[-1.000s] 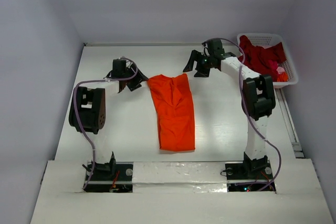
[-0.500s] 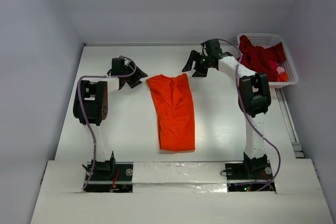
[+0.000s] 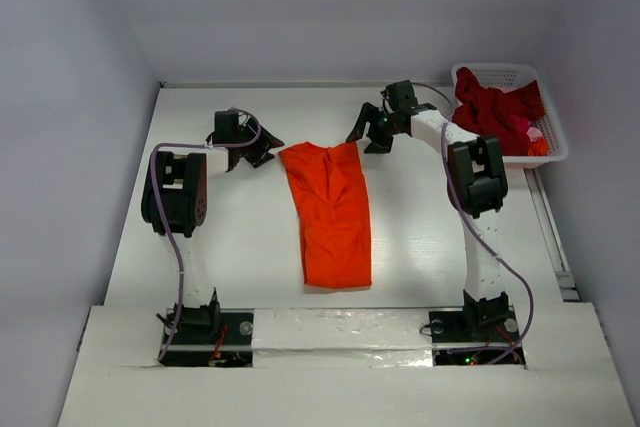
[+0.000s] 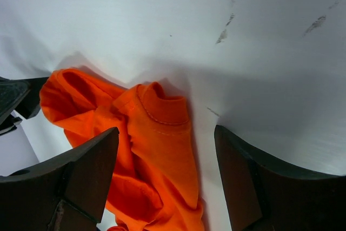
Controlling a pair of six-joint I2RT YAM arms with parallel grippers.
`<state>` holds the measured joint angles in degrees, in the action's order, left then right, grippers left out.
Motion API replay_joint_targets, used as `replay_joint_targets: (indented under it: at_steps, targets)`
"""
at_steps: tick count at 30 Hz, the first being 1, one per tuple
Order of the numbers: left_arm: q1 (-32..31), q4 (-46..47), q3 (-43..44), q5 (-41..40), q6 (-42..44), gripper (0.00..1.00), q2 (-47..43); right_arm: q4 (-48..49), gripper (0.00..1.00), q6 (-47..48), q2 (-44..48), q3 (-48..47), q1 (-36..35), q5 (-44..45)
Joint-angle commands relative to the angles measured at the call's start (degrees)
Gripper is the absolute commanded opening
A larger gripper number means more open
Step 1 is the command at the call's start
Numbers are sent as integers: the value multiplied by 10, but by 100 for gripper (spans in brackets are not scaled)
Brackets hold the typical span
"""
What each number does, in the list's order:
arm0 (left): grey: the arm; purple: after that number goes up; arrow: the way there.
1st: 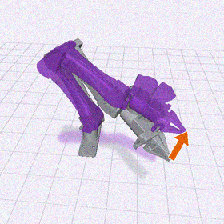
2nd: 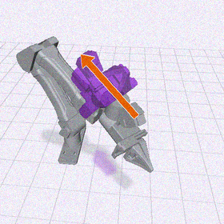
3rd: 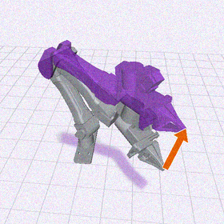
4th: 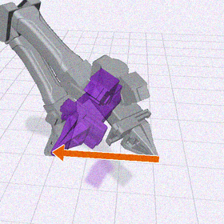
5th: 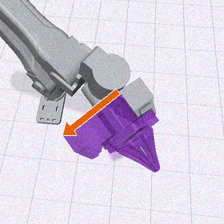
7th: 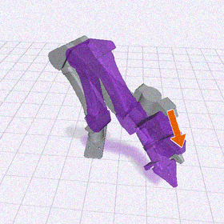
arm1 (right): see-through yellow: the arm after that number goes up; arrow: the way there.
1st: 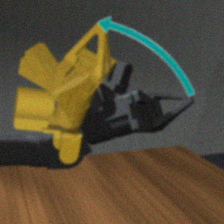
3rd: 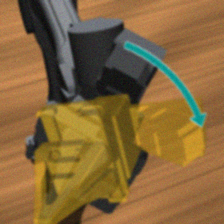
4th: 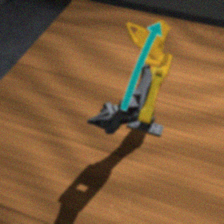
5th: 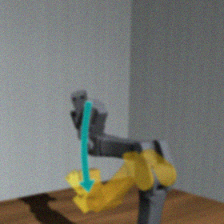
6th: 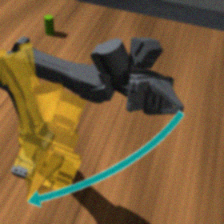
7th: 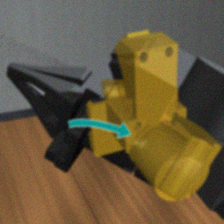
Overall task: Fold and stack the t-shirts
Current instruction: Fold the folded rectangular tshirt in 1/3 of the way, then grab one side of the 2/3 rectangular tshirt with both arms
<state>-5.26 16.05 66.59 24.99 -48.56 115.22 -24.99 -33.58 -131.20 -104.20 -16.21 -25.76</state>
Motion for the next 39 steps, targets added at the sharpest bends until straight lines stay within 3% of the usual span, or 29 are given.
replay_joint_targets:
  at_steps: [1, 12, 21, 39]
  targets:
    - [1, 6, 9, 13, -5, 48, -18, 30, 77, -20, -3, -21, -2, -21]
    - [1, -1, 21, 21, -15, 47, -21, 35, 67, -46, -29, -47, -2, -69]
    - [1, -28, 47, 22, -16, 46, -25, 34, 66, -64, -35, -49, -2, -79]
    - [1, -48, 68, 21, -11, 46, -37, -2, 44, -64, -43, -71, -8, -69]
